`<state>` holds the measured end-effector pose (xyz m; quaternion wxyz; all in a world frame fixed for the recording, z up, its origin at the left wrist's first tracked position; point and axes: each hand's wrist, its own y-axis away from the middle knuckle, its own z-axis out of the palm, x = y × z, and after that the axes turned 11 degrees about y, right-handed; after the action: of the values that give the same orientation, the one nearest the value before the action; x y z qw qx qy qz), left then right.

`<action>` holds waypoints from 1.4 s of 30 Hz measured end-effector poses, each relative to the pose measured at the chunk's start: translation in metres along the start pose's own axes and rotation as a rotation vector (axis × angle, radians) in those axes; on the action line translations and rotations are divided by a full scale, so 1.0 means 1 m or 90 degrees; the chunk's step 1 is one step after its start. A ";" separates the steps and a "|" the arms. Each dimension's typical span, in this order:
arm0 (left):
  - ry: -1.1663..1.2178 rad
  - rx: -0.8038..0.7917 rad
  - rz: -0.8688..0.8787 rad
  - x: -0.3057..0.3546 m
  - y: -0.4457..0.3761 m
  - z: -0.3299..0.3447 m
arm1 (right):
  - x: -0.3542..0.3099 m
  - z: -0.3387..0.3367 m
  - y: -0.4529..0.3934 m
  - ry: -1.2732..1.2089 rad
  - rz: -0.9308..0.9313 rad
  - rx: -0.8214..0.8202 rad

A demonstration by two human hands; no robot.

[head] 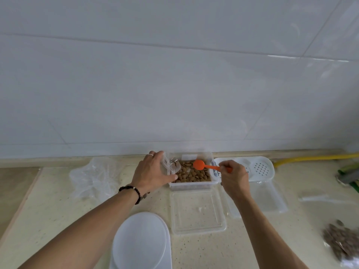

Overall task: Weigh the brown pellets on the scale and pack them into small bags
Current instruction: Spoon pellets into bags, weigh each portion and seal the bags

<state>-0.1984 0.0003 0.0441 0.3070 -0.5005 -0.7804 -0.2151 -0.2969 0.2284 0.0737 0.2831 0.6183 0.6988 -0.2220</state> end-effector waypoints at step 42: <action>0.023 -0.022 0.007 0.005 -0.005 0.004 | -0.033 -0.011 0.014 0.018 -0.124 0.053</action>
<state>-0.2062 0.0043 0.0447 0.3134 -0.5063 -0.7680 -0.2356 -0.2821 0.2130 0.1044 0.2238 0.5617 0.7498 -0.2686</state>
